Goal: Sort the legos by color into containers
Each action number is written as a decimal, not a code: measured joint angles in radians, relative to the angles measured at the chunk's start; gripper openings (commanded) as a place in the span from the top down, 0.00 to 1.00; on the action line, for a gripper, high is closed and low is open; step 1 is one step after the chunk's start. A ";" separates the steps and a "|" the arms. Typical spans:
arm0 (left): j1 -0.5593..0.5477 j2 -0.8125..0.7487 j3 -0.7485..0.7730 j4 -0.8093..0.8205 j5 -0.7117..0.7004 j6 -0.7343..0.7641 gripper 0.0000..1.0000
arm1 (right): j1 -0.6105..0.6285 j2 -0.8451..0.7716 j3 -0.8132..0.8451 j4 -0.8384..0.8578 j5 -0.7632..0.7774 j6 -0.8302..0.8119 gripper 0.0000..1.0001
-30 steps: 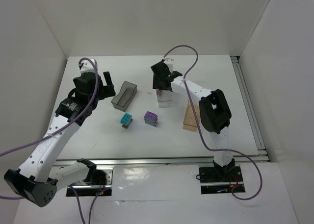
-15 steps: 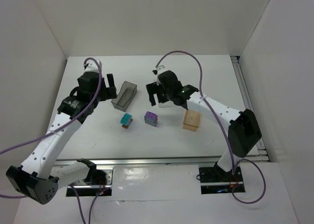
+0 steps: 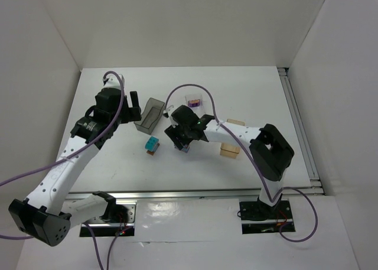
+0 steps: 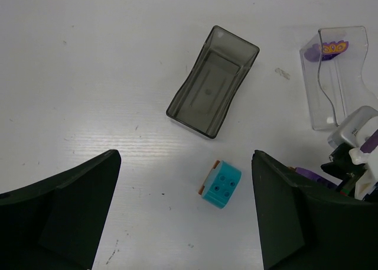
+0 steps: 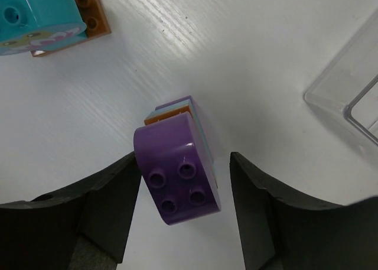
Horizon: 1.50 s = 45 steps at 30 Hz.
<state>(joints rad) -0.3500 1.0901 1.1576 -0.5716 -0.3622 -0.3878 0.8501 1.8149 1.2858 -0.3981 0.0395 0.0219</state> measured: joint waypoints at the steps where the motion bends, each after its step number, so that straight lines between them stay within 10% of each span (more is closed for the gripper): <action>1: 0.000 0.000 0.000 0.000 0.000 0.000 0.03 | 0.000 0.001 0.000 0.000 0.002 -0.005 0.39; 10: 0.000 0.002 -0.006 0.007 0.034 0.016 0.00 | 0.000 -0.014 0.000 -0.006 0.032 0.016 0.81; 28: 0.074 0.088 -0.162 0.296 1.338 0.185 0.00 | -0.230 -0.454 -0.069 0.004 -0.626 0.089 0.81; 45: 0.073 0.177 -0.154 0.324 1.618 0.254 0.17 | -0.242 -0.457 -0.129 0.056 -0.978 0.161 0.81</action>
<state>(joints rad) -0.2771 1.2667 1.0035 -0.2474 1.2560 -0.1333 0.6079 1.3579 1.1572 -0.3416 -0.9386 0.1825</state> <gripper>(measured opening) 0.860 0.444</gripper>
